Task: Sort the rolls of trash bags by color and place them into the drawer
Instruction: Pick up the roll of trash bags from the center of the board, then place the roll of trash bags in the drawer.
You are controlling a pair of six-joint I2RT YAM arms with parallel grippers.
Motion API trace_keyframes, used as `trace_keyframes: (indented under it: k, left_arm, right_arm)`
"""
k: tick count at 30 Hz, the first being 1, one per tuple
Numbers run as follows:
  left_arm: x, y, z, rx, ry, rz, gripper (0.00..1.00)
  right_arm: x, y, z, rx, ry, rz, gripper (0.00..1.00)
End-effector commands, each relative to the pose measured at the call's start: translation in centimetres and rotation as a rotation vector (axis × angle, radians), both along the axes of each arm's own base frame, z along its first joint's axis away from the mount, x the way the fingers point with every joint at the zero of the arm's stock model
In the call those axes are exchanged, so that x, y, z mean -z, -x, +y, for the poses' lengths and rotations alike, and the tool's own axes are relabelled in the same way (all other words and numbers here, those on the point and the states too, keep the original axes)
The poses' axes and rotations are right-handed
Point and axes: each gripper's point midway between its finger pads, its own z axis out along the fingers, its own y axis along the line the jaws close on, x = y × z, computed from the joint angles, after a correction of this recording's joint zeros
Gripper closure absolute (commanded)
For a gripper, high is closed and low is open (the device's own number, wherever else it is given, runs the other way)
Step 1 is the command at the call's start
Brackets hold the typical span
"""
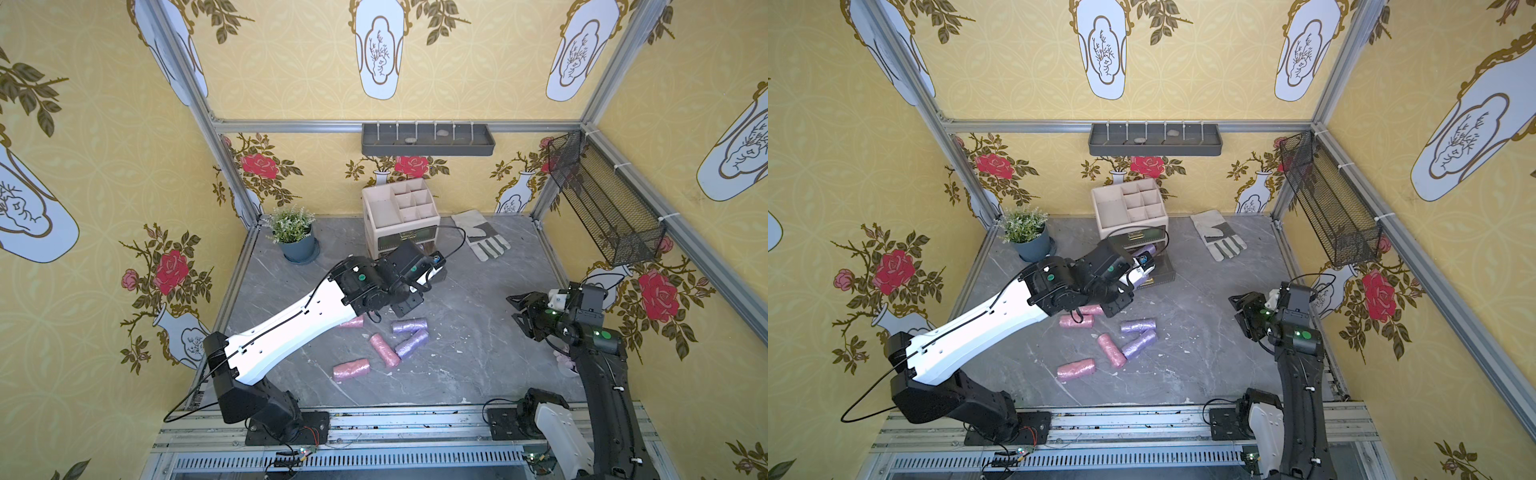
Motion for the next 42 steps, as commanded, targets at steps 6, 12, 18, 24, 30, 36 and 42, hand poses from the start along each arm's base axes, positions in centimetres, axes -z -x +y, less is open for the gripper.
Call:
trace_keyframes:
  k: [6, 12, 18, 24, 30, 36, 42]
  left_arm:
    - [3.9, -6.4, -1.9, 0.031, -0.13, 0.03, 0.82]
    - [7.5, -10.2, -2.8, -0.01, -0.202, 0.066, 0.82]
    - [9.1, -13.4, -3.1, -0.049, -0.246, 0.066, 0.82]
    - [10.9, -15.2, -3.8, -0.042, -0.265, 0.097, 0.81]
    - [13.4, -15.8, -4.4, -0.03, -0.293, 0.121, 0.81]
    - [14.3, -16.4, -4.4, -0.047, -0.312, 0.11, 0.79]
    - [14.8, -17.1, -4.5, -0.059, -0.314, 0.096, 0.74]
  right_arm:
    - [-0.9, 0.2, 0.5, -0.03, -0.008, -0.045, 0.46]
    - [0.4, 0.0, 0.6, -0.04, -0.008, -0.032, 0.45]
    - [1.0, -0.7, 0.7, -0.054, -0.022, -0.027, 0.45]
    - [1.3, -0.8, 0.7, -0.057, -0.023, -0.024, 0.46]
    - [1.5, -0.9, 0.8, -0.065, -0.024, -0.019, 0.45]
    - [1.8, -1.0, 0.8, -0.064, -0.028, -0.013, 0.45]
    - [1.8, -1.1, 0.8, -0.066, -0.027, -0.014, 0.45]
